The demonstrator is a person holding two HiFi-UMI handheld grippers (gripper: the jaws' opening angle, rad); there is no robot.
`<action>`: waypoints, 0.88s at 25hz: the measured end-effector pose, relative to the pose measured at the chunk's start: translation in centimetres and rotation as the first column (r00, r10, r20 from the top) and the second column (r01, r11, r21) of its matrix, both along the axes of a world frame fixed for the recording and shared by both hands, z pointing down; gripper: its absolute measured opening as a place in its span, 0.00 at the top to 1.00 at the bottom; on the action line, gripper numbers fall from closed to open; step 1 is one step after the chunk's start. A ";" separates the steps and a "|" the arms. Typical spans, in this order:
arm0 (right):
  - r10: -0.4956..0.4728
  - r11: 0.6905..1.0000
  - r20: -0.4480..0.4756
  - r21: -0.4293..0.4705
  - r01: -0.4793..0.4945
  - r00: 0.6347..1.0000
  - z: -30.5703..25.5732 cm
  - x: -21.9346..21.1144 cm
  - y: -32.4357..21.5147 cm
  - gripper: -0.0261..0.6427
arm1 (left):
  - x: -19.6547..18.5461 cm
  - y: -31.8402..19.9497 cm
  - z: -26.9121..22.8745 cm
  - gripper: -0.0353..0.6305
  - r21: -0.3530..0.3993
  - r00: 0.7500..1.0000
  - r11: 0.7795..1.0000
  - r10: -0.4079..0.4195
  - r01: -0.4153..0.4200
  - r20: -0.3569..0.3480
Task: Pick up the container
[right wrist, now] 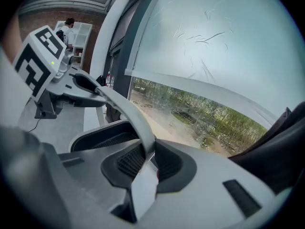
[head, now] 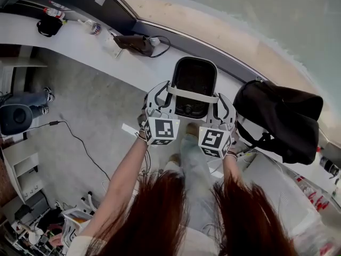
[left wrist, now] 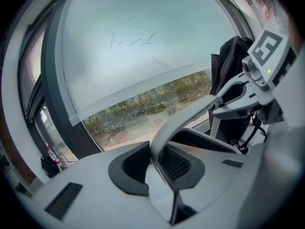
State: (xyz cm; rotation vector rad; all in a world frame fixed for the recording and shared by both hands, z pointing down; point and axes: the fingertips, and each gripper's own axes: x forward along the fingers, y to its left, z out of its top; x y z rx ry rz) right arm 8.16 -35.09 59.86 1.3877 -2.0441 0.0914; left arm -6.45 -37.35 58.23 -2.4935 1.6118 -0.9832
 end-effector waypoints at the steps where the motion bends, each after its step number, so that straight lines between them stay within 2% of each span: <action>1: -0.001 1.000 -0.001 -0.002 0.001 1.000 -0.1 0.1 -0.1 0.85 | 0.0 0.0 0.0 0.83 -0.003 1.000 1.000 -0.005 0.005 -0.003; 5: 0.003 1.000 -0.007 -0.003 -0.003 1.000 -0.6 0.4 -0.2 0.85 | 0.3 0.1 -0.1 0.83 -0.017 1.000 1.000 -0.012 0.012 -0.009; 11: 0.007 1.000 -0.009 0.001 -0.007 1.000 -1.5 0.7 0.7 0.86 | 0.6 1.1 -0.4 0.83 -0.059 0.998 0.998 -0.005 0.002 -0.055; 22: 0.097 0.995 0.017 0.009 -0.097 0.995 -5.5 2.1 4.0 0.86 | 2.2 3.5 -5.0 0.83 -0.041 0.996 0.998 0.045 -0.049 -0.074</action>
